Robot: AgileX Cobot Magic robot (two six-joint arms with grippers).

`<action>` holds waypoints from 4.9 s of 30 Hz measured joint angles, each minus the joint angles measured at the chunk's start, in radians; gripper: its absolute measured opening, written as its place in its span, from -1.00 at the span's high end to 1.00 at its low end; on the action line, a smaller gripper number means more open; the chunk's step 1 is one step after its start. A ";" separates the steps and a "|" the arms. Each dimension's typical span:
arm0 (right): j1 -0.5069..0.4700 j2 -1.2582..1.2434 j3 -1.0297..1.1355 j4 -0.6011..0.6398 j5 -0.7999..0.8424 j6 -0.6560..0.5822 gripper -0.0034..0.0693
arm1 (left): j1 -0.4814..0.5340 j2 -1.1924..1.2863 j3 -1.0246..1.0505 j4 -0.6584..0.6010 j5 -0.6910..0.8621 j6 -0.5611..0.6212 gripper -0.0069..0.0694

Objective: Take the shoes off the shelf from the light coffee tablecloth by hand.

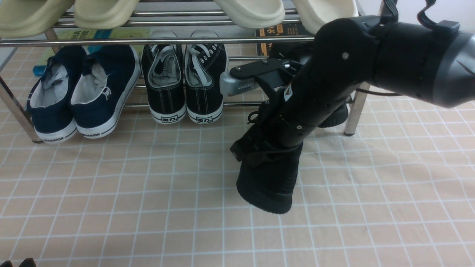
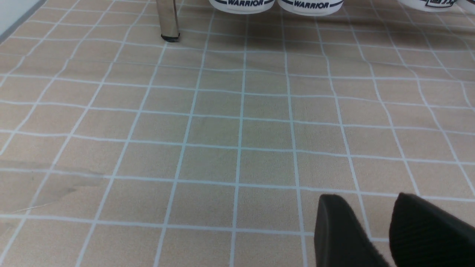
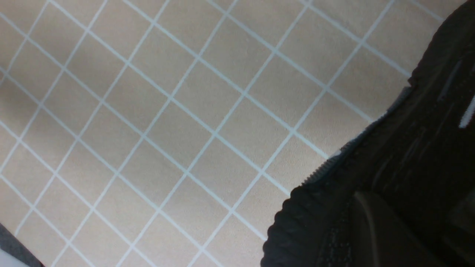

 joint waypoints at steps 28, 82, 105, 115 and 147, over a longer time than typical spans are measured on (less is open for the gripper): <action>0.116 0.168 -0.161 -0.117 0.202 0.000 -0.21 | 0.000 0.000 0.000 0.001 0.000 0.000 0.19; -0.140 0.384 -0.634 -0.472 0.299 0.049 -0.57 | 0.000 0.000 0.000 0.002 0.000 0.000 0.19; -0.064 0.167 -0.598 -0.237 0.362 0.089 0.90 | 0.000 0.000 0.000 0.002 0.000 0.000 0.19; -0.057 -0.151 -0.170 -0.203 0.361 0.213 0.89 | 0.000 0.000 0.000 0.002 0.000 0.000 0.19; -0.071 -0.031 0.078 -0.393 0.199 0.581 0.87 | 0.000 0.000 0.000 0.002 0.000 0.000 0.19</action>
